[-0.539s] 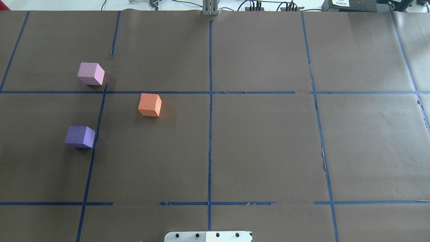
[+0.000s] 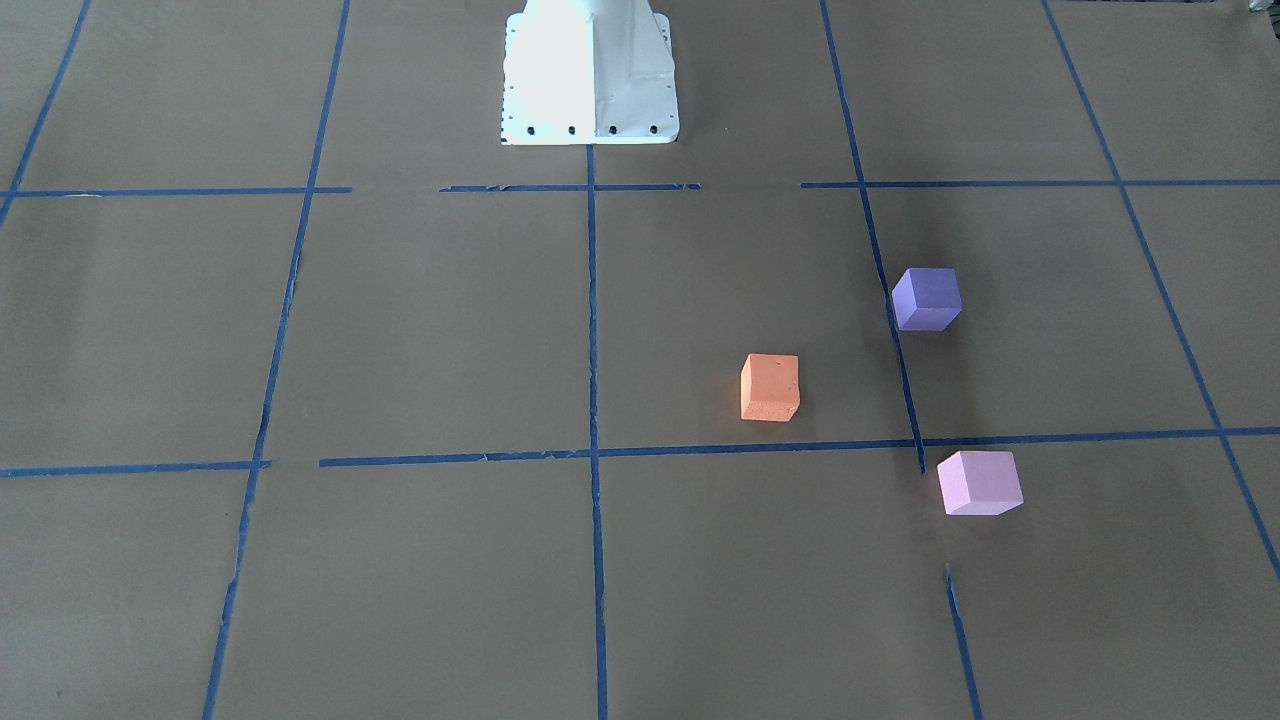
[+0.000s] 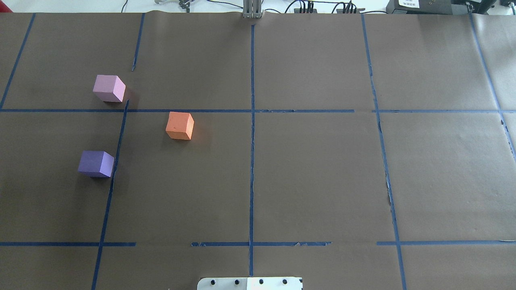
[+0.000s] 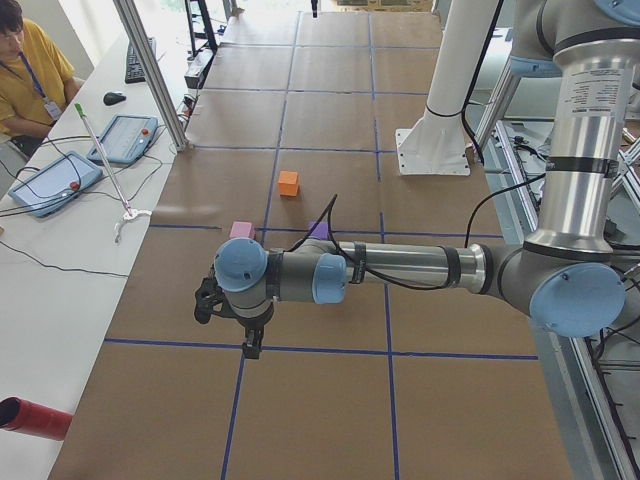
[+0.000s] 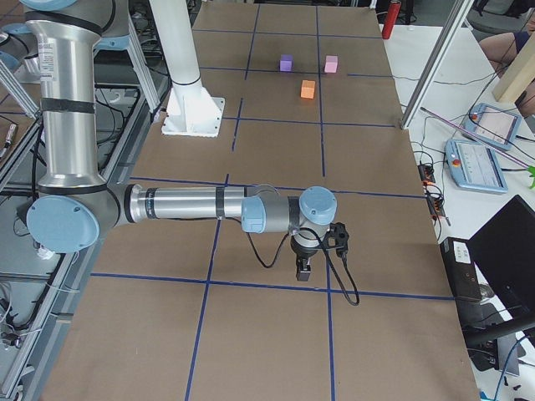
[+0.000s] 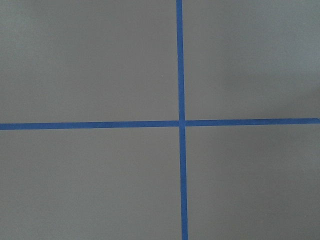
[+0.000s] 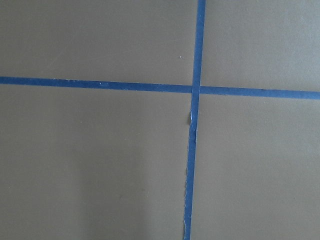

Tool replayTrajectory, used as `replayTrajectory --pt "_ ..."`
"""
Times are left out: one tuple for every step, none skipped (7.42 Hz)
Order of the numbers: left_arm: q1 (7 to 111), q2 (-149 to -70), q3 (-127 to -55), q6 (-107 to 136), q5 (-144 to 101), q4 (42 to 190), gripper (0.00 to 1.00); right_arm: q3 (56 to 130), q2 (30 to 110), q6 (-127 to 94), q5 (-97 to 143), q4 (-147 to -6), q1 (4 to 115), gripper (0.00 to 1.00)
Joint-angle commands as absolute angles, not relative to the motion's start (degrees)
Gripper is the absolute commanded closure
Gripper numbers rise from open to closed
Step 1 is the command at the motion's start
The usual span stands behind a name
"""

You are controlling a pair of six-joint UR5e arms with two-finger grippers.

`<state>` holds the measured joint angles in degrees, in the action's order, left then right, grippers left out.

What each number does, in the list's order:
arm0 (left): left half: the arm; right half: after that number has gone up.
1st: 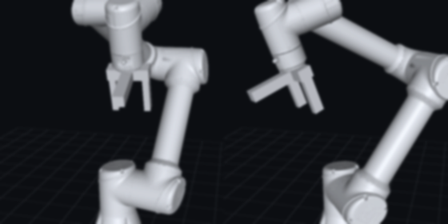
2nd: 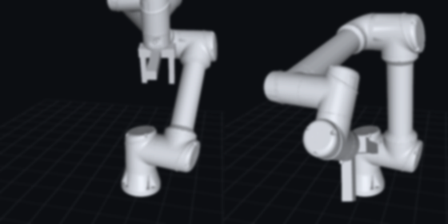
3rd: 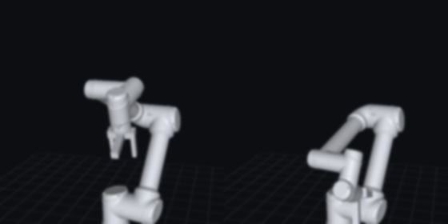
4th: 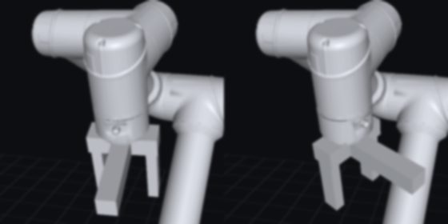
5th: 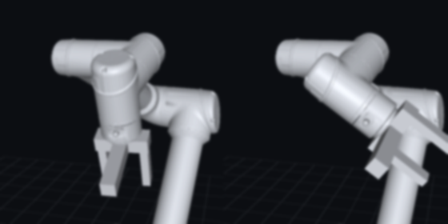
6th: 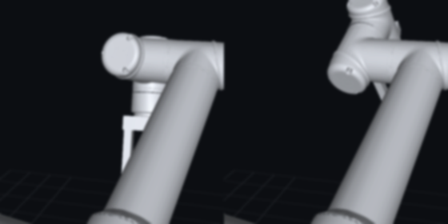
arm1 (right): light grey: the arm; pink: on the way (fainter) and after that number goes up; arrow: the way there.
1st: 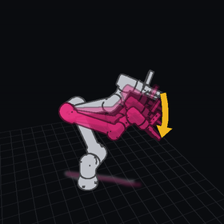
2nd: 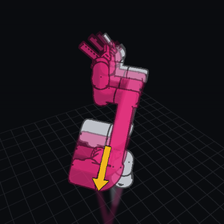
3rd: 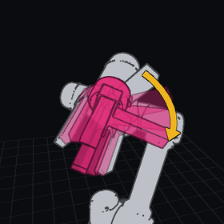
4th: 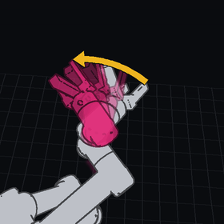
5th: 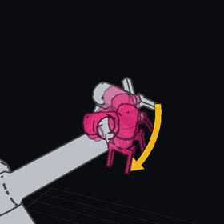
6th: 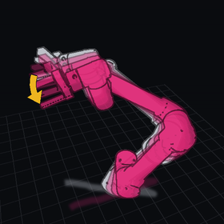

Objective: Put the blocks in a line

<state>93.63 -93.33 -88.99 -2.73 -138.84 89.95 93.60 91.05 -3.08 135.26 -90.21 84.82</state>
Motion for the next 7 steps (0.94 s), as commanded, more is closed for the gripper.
replayTrajectory --pt "93.6 -93.4 -89.3 -2.7 -138.8 90.1 0.0 93.6 91.1 -3.1 135.3 -90.2 84.8 0.0" --pt "93.7 -93.3 -89.8 -3.1 -138.1 90.3 0.0 93.6 91.1 -3.1 135.3 -90.2 84.8 0.0" --pt "93.6 -93.5 -93.7 -2.7 -136.2 90.2 0.0 93.6 91.1 -3.1 135.3 -90.2 84.8 0.0" --pt "93.3 -94.0 -94.9 -2.1 -136.1 90.3 0.0 93.6 91.1 -3.1 135.3 -90.2 84.8 0.0" --pt "90.4 -94.3 -96.1 0.9 -135.8 92.4 0.0 93.6 91.1 -3.1 135.3 -90.3 84.8 0.0" --pt "86.0 -94.5 -96.8 7.8 -135.7 96.6 0.0 93.6 91.1 -3.1 135.3 -90.3 84.8 0.0" --pt "82.0 -94.6 -96.9 14.1 -135.7 102.9 0.0 93.6 91.1 -3.1 135.3 -90.2 84.8 0.0"
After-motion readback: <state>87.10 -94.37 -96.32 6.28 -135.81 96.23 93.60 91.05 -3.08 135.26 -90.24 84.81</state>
